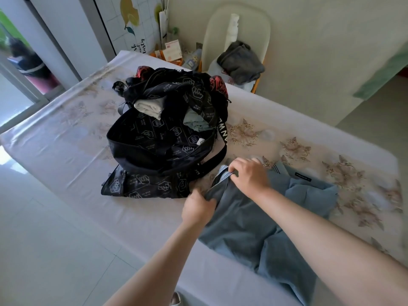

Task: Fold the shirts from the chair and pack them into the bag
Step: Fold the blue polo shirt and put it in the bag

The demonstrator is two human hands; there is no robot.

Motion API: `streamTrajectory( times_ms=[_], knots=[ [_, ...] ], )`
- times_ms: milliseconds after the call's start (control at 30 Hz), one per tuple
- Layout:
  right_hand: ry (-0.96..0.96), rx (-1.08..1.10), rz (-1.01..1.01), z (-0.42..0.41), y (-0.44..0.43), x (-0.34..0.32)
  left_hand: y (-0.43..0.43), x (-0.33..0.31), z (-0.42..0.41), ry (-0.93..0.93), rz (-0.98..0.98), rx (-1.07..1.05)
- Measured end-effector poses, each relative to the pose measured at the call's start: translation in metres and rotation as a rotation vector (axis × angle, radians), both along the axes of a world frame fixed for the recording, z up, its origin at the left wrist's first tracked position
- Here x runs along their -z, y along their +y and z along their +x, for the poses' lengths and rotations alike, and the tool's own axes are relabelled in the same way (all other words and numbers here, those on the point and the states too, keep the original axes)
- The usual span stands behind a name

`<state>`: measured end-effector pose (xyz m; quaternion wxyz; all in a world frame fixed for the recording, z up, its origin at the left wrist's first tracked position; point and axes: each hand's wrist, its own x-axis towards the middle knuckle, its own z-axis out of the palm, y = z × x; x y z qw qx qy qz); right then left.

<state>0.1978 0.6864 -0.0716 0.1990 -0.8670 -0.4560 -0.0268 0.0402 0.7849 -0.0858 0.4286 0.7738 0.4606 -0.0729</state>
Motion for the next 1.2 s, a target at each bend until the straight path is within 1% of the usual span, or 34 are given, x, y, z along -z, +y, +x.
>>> streamTrajectory(
  times_ms=[67,133,167,233,267,300,333,367,433,467,500,533,567,600,633,667,733,767,800,833,867,900,933,967,1000,1033,1067,1100,1133,1167,1200],
  knots=[
    [0.05,0.033,0.042,0.008,-0.018,-0.002,0.0,-0.003,0.007,0.007,-0.018,0.006],
    [0.036,0.062,0.038,0.013,-0.039,-0.002,-0.001,-0.009,0.012,-0.002,0.016,0.107],
    [0.012,0.062,0.008,0.014,-0.052,-0.001,-0.002,-0.012,0.014,-0.039,0.032,0.13],
    [-0.018,0.052,-0.132,0.014,-0.077,0.005,-0.005,-0.016,0.015,-0.128,0.047,0.149],
    [-0.011,0.07,-0.248,0.012,-0.087,0.008,-0.006,-0.016,0.014,-0.152,0.069,0.186],
    [-0.001,0.113,-0.364,0.009,-0.093,0.01,-0.008,-0.014,0.013,-0.171,0.098,0.253],
    [0.014,0.162,-0.439,0.006,-0.095,0.011,-0.01,-0.009,0.011,-0.177,0.116,0.327],
    [0.022,0.208,-0.456,0.003,-0.094,0.012,-0.012,-0.004,0.008,-0.188,0.127,0.381],
    [0.001,0.233,-0.347,-0.004,-0.082,0.01,-0.015,0.003,0.004,-0.205,0.112,0.397],
    [-0.006,0.191,-0.3,-0.007,-0.073,0.009,-0.016,0.005,0.004,-0.204,0.079,0.349],
    [-0.003,0.136,-0.305,-0.009,-0.063,0.01,-0.016,0.004,0.005,-0.2,0.032,0.269],
    [0.003,0.081,-0.354,-0.011,-0.053,0.012,-0.015,0.003,0.006,-0.2,-0.013,0.179],
    [0.0,0.053,-0.415,-0.012,-0.045,0.014,-0.013,0.001,0.008,-0.218,-0.024,0.113],
    [-0.012,0.051,-0.449,-0.012,-0.039,0.016,-0.011,0.0,0.01,-0.249,0.006,0.091],
    [-0.025,0.063,-0.446,-0.01,-0.035,0.018,-0.008,-0.003,0.009,-0.285,0.072,0.12],
    [-0.024,0.072,-0.378,-0.006,-0.034,0.02,-0.006,-0.006,0.007,-0.32,0.135,0.173],
    [0.045,0.057,-0.205,0.003,-0.037,0.02,-0.004,-0.008,0.0,-0.375,0.23,0.355],
    [0.056,0.022,-0.136,0.008,-0.042,0.017,-0.004,-0.007,-0.005,-0.374,0.231,0.471],
    [0.036,-0.045,-0.126,0.012,-0.048,0.014,-0.006,-0.007,-0.009,-0.34,0.185,0.587],
    [0.019,-0.122,-0.19,0.015,-0.056,0.012,-0.01,-0.008,-0.013,-0.269,0.088,0.697],
    [0.023,-0.188,-0.316,0.016,-0.063,0.011,-0.014,-0.008,-0.015,-0.186,-0.018,0.789],
    [0.058,-0.229,-0.489,0.016,-0.069,0.01,-0.017,-0.005,-0.016,-0.123,-0.077,0.845],
    [0.091,-0.224,-0.64,0.017,-0.074,0.008,-0.019,-0.001,-0.017,-0.099,-0.076,0.852],
    [0.105,-0.192,-0.728,0.019,-0.076,0.006,-0.019,0.002,-0.016,-0.115,-0.03,0.801],
    [0.089,-0.157,-0.741,0.02,-0.074,0.005,-0.019,0.006,-0.014,-0.172,0.056,0.707],
    [0.019,-0.128,-0.684,0.02,-0.07,0.002,-0.018,0.009,-0.013,-0.231,0.145,0.607],
    [-0.064,-0.115,-0.575,0.021,-0.063,0.001,-0.017,0.012,-0.012,-0.259,0.202,0.534],
    [-0.126,-0.137,-0.462,0.019,-0.055,0.0,-0.017,0.011,-0.011,-0.228,0.216,0.495],
    [-0.161,-0.177,-0.372,0.017,-0.046,-0.001,-0.017,0.011,-0.01,-0.143,0.196,0.494],
    [-0.151,-0.241,-0.363,0.013,-0.036,-0.001,-0.017,0.011,-0.009,-0.045,0.178,0.522],
    [-0.118,-0.316,-0.445,0.008,-0.027,0.0,-0.016,0.011,-0.01,0.035,0.181,0.565]
  ],
)
